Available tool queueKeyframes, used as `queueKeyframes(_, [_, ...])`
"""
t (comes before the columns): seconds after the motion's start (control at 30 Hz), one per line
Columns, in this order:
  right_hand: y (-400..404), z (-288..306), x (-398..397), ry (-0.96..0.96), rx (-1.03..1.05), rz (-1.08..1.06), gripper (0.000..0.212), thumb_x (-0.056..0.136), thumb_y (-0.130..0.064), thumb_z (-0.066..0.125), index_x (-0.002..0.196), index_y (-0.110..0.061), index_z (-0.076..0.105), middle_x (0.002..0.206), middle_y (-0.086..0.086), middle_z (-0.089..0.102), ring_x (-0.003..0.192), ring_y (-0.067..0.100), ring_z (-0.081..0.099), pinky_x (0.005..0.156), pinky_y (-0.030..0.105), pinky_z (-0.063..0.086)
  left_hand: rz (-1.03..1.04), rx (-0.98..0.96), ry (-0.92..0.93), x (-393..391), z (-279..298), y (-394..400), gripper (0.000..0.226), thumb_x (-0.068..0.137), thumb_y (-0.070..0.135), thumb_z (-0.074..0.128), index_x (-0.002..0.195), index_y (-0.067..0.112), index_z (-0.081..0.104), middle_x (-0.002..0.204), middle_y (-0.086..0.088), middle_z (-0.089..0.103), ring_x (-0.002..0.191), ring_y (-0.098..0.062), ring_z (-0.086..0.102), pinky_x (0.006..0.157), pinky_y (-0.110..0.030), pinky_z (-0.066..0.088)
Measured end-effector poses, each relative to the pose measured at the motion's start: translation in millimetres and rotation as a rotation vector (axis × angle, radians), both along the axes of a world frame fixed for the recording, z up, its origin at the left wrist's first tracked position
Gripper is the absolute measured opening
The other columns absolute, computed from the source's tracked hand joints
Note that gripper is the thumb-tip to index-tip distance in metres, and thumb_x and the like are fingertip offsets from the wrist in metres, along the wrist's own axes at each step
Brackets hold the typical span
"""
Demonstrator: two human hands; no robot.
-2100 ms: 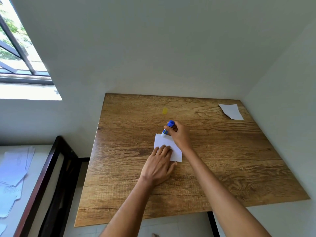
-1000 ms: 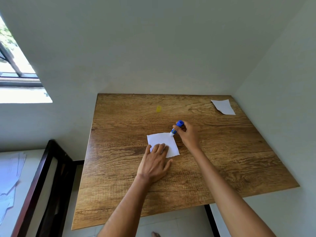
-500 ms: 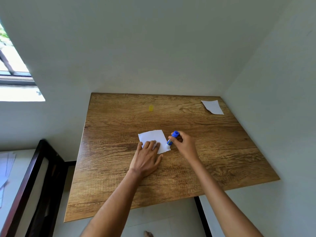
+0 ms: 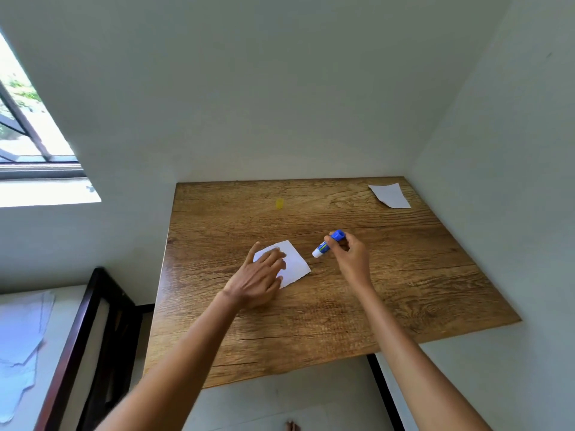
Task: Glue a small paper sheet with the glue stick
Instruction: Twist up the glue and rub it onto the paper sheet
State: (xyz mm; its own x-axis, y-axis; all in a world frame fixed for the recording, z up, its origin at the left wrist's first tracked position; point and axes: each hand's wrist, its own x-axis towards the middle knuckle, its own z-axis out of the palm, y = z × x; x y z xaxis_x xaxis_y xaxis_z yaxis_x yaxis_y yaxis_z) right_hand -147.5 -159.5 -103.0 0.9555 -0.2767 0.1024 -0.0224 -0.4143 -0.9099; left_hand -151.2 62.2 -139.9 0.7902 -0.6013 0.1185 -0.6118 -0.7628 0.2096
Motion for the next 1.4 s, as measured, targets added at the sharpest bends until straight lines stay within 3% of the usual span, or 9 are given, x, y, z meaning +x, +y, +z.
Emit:
queueKeyframes(0.17, [9.2, 1.0, 8.6, 0.017, 0.022, 0.029, 0.022, 0.087, -0.029, 0.064, 0.094, -0.008, 0.066, 0.088, 0.016, 0.070, 0.084, 0.031, 0.066, 0.075, 0.043, 0.052, -0.084, 0.178, 0.077, 14.0, 5.7, 4.1, 0.047, 0.099, 0.043, 0.024, 0.137, 0.022, 0.042, 0.152, -0.001, 0.032, 0.141, -0.014, 0.025, 0.117, -0.046, -0.005])
queueKeyframes(0.3, [14.6, 4.5, 20.1, 0.010, 0.011, 0.021, 0.024, 0.087, -0.031, 0.063, 0.095, -0.008, 0.066, 0.090, 0.015, 0.070, 0.086, 0.031, 0.066, 0.076, 0.044, 0.051, 0.048, 0.207, 0.021, 12.8, -1.5, -10.4, 0.049, 0.098, 0.046, 0.023, 0.141, 0.024, 0.035, 0.143, -0.007, 0.039, 0.129, -0.022, 0.038, 0.109, -0.044, 0.019])
queueKeyframes(0.43, [18.8, 6.6, 33.3, 0.008, -0.025, 0.032, 0.025, 0.087, -0.030, 0.063, 0.099, -0.009, 0.065, 0.094, 0.023, 0.068, 0.087, 0.037, 0.063, 0.078, 0.046, 0.051, 0.219, 0.155, 0.014, 9.4, -6.2, -28.9, 0.051, 0.099, 0.043, 0.020, 0.141, 0.018, 0.033, 0.134, -0.011, 0.042, 0.118, -0.026, 0.040, 0.100, -0.042, 0.028])
queueKeyframes(0.57, [24.7, 0.8, 49.2, 0.015, -0.087, 0.065, 0.026, 0.089, -0.028, 0.061, 0.105, -0.008, 0.063, 0.097, 0.015, 0.068, 0.074, 0.020, 0.058, 0.062, 0.013, 0.042, 0.271, 0.155, 0.023, 14.5, -4.5, -37.3, 0.049, 0.099, 0.039, 0.024, 0.142, 0.016, 0.031, 0.132, -0.012, 0.041, 0.117, -0.027, 0.040, 0.098, -0.041, 0.028])
queueKeyframes(0.63, [29.6, -2.8, 56.8, 0.034, -0.122, 0.093, 0.025, 0.089, -0.026, 0.061, 0.103, -0.006, 0.063, 0.095, 0.014, 0.068, 0.068, 0.010, 0.051, 0.056, 0.010, 0.038, 0.276, 0.158, 0.027, 14.8, -3.8, -37.5, 0.049, 0.099, 0.037, 0.025, 0.142, 0.016, 0.030, 0.133, -0.012, 0.041, 0.118, -0.028, 0.040, 0.098, -0.041, 0.028])
queueKeyframes(0.73, [36.7, -8.9, 66.7, 0.051, -0.158, 0.127, 0.024, 0.089, -0.025, 0.061, 0.099, -0.004, 0.062, 0.090, 0.016, 0.067, 0.064, 0.010, 0.050, 0.055, 0.013, 0.036, 0.282, 0.166, 0.026, 13.9, -5.9, -36.8, 0.049, 0.099, 0.036, 0.023, 0.144, 0.015, 0.028, 0.133, -0.012, 0.040, 0.117, -0.028, 0.039, 0.099, -0.041, 0.028])
queueKeyframes(0.83, [41.7, -13.2, 72.4, 0.067, -0.199, 0.134, 0.025, 0.088, -0.025, 0.062, 0.098, -0.002, 0.061, 0.089, 0.017, 0.066, 0.071, 0.017, 0.054, 0.063, 0.027, 0.040, 0.276, 0.165, 0.025, 15.3, -6.4, -36.9, 0.049, 0.099, 0.036, 0.022, 0.144, 0.016, 0.027, 0.133, -0.011, 0.040, 0.116, -0.027, 0.040, 0.099, -0.041, 0.028])
queueKeyframes(1.3, [35.3, -16.8, 47.1, 0.074, -0.226, 0.122, 0.025, 0.087, -0.028, 0.063, 0.099, -0.006, 0.064, 0.081, 0.007, 0.062, 0.066, 0.013, 0.050, 0.054, 0.017, 0.034, 0.271, 0.174, 0.015, 15.5, -8.4, -35.3, 0.048, 0.098, 0.034, 0.025, 0.142, 0.016, 0.028, 0.132, -0.013, 0.040, 0.116, -0.029, 0.039, 0.098, -0.043, 0.029])
queueKeyframes(1.4, [30.9, -18.6, 32.7, 0.086, -0.213, 0.108, 0.026, 0.086, -0.030, 0.063, 0.100, -0.008, 0.064, 0.084, 0.006, 0.065, 0.067, 0.012, 0.053, 0.057, 0.024, 0.039, 0.274, 0.172, 0.017, 15.4, -8.3, -36.1, 0.048, 0.098, 0.034, 0.026, 0.143, 0.016, 0.028, 0.132, -0.013, 0.040, 0.117, -0.029, 0.039, 0.097, -0.043, 0.030])
